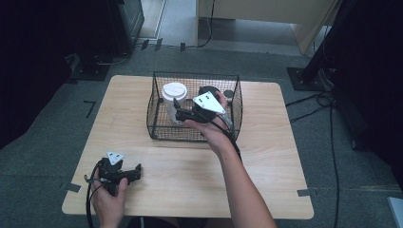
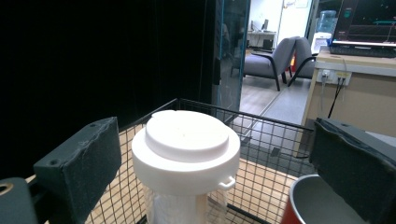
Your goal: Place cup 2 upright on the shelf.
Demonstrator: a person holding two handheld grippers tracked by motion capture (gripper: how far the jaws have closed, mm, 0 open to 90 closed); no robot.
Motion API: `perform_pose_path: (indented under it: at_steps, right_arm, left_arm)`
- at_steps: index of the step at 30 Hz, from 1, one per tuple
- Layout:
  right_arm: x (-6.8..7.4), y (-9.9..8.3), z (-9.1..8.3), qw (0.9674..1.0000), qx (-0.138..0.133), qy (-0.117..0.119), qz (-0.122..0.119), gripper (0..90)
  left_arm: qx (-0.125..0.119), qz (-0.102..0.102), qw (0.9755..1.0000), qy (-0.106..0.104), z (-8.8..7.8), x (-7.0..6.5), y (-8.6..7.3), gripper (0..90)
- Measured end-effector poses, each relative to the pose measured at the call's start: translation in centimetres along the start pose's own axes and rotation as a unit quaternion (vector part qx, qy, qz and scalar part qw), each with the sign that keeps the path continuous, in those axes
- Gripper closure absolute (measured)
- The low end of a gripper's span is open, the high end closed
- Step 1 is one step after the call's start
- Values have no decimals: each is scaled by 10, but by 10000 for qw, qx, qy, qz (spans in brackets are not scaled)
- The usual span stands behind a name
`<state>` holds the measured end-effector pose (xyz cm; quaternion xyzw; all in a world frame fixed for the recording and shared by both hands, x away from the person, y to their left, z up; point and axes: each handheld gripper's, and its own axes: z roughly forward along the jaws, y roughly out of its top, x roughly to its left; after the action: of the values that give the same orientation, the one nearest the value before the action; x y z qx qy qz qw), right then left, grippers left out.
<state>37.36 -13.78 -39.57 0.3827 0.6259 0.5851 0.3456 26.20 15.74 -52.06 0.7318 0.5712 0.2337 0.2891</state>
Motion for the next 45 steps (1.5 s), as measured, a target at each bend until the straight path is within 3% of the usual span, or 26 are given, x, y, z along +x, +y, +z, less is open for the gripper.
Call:
perform_pose_path:
  at_steps: [28,45]
  right_arm:
    - [-25,-17,-65,9997,-39,-199,-121,24]
    - [-55,-37,-116,9986,-14,-519,-47,22]
  left_arm:
    - [-3,-5,10000,0,0,0,0,0]
    - [6,1,10000,-1,0,0,0,0]
